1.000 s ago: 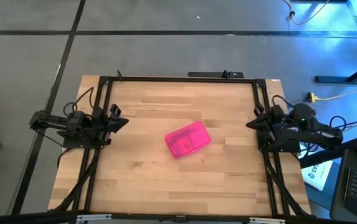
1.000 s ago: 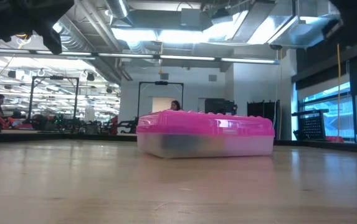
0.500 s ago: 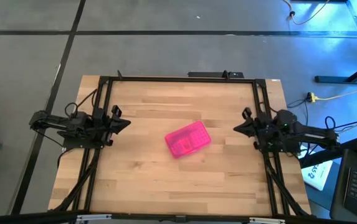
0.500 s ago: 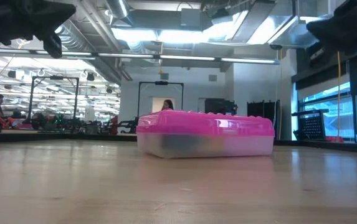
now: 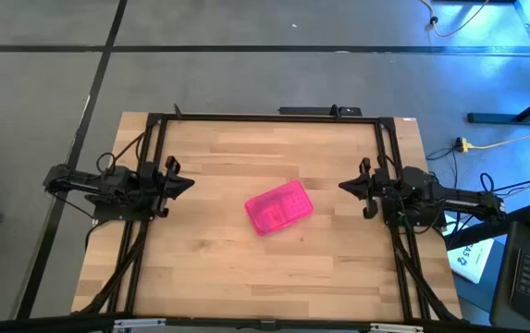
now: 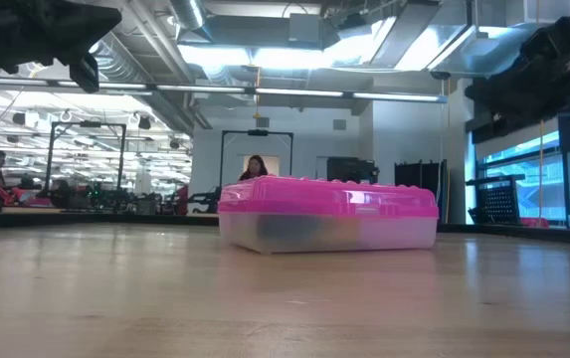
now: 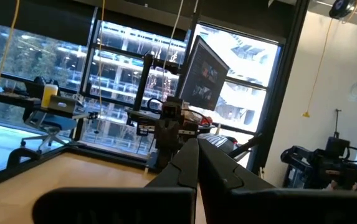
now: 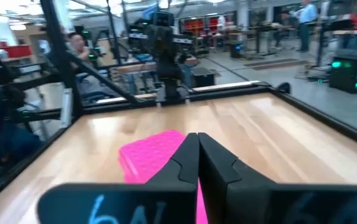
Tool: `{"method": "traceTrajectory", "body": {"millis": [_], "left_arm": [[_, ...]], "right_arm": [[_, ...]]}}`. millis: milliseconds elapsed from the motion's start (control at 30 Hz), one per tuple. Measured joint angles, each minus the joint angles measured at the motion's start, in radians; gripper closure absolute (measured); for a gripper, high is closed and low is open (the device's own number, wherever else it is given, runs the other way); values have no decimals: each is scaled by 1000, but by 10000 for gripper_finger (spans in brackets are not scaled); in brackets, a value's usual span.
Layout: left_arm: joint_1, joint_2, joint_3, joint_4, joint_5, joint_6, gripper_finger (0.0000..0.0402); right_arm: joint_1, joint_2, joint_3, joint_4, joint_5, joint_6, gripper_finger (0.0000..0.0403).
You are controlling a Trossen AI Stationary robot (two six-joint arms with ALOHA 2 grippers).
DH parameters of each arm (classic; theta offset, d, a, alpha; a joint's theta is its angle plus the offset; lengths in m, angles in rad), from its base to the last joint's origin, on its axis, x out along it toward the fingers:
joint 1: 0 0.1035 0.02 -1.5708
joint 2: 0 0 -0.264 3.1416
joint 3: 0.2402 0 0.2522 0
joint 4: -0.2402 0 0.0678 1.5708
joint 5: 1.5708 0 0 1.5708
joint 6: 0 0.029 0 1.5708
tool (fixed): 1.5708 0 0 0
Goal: Pack school essentials
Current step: Return to Home Position
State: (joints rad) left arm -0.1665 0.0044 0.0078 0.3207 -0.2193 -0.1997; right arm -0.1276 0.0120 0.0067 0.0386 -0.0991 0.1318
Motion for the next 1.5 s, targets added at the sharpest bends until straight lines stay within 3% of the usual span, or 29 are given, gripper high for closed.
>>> {"method": "traceTrajectory", "body": {"millis": [133, 1500], "left_arm": [[0, 0, 0, 0, 0, 0, 401], [0, 0, 0, 1, -1, 0, 401]], "right_arm": [[0, 0, 0, -6, 46, -15, 399], [0, 0, 0, -10, 46, -62, 384]]}}
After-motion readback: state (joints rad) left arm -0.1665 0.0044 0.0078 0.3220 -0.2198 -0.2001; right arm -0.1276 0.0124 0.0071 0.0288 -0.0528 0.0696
